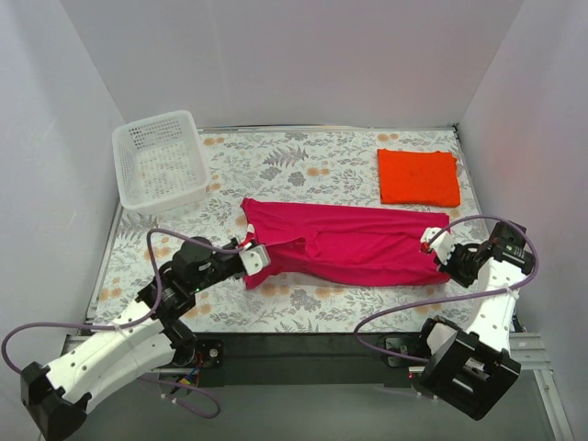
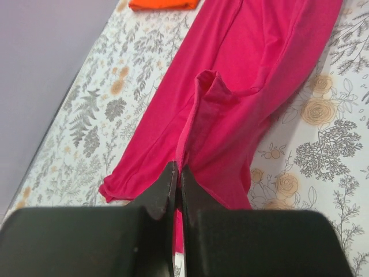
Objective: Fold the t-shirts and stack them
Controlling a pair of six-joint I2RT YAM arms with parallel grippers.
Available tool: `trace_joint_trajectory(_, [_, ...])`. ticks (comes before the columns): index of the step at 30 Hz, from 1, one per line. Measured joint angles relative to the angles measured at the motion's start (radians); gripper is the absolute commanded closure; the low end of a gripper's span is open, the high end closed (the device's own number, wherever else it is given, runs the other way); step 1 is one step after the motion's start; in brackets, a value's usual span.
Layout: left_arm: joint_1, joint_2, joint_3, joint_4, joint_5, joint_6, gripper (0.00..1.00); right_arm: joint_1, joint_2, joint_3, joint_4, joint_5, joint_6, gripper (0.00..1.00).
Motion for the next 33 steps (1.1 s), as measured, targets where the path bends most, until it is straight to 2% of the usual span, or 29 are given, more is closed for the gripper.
trace_joint_trajectory(7, [0.0,-0.189,0.027,-0.216,0.092,0.055,1.0,-0.007,-0.067,0.048,-0.183,-0.003,-0.21,0.99])
trace_joint_trajectory(12, [0.0,-0.14,0.032,-0.351,0.182,0.095,1.0,-0.007,-0.087,0.049,-0.242,-0.007,-0.282,0.99])
trace_joint_trajectory(17, [0.0,-0.028,0.032,-0.449,0.206,0.129,1.0,-0.036,-0.016,-0.005,-0.243,0.054,-0.317,0.99])
trace_joint_trajectory(27, [-0.002,-0.053,0.032,-0.468,0.171,0.148,1.0,-0.072,-0.034,-0.075,-0.209,0.121,-0.347,0.99])
trace_joint_trajectory(33, [-0.002,-0.077,0.039,-0.444,0.237,0.143,1.0,-0.074,-0.034,-0.165,-0.19,0.13,-0.396,0.99])
